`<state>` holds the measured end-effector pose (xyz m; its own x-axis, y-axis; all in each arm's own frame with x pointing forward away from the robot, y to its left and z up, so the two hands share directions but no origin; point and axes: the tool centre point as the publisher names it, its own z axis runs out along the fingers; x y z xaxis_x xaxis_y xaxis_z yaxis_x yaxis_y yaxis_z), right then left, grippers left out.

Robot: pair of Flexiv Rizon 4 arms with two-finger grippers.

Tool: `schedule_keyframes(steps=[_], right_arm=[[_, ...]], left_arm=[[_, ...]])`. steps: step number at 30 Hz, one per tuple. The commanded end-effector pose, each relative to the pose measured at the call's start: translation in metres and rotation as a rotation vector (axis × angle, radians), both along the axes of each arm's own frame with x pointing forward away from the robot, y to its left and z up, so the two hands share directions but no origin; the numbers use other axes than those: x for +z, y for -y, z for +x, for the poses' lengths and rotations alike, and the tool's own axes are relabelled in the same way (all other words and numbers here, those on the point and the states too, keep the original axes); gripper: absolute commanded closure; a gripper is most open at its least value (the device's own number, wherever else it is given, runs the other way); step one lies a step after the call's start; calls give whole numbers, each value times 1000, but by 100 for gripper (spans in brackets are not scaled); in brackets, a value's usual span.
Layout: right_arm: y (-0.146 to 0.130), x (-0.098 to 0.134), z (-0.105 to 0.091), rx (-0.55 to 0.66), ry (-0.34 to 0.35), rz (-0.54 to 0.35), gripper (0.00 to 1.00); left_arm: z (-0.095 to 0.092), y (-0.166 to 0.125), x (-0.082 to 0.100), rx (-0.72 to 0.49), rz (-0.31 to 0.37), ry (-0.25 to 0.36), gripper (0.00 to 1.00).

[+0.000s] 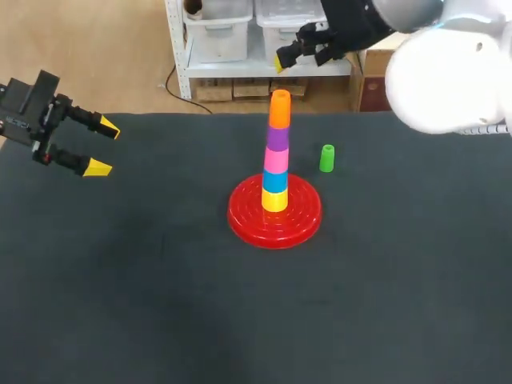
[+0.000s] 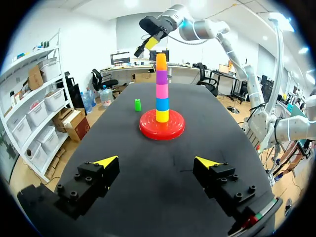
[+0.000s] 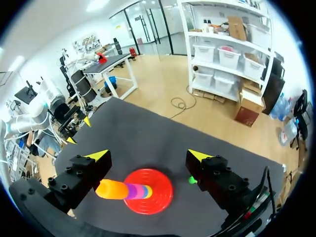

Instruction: Pick up and stack the cylinders on the red base in this order: pink,purple,orange,green

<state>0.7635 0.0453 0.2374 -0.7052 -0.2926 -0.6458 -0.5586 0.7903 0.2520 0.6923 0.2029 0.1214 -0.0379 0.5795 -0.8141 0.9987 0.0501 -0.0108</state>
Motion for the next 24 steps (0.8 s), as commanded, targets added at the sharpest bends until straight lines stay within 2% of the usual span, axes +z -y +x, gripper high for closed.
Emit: schedule_keyframes(steps=[1,7,13,18,24], right_arm=[[12,-8,-10,-73,-12,-75,0],[26,-56,-7,-99,-159,-208,0],[39,-106,0,-117,-283,-273,0],[52,-147,9,-97,-418,-325,0],[64,-175,17,-60,-503,-400,0]], left_arm=[[0,-1,-1,-1,-2,3,0],[0,-1,-1,-1,-2,3,0],[0,-1,-1,-1,-2,3,0],[0,-1,-1,-1,-2,3,0],[0,-1,-1,-1,-2,3,0]])
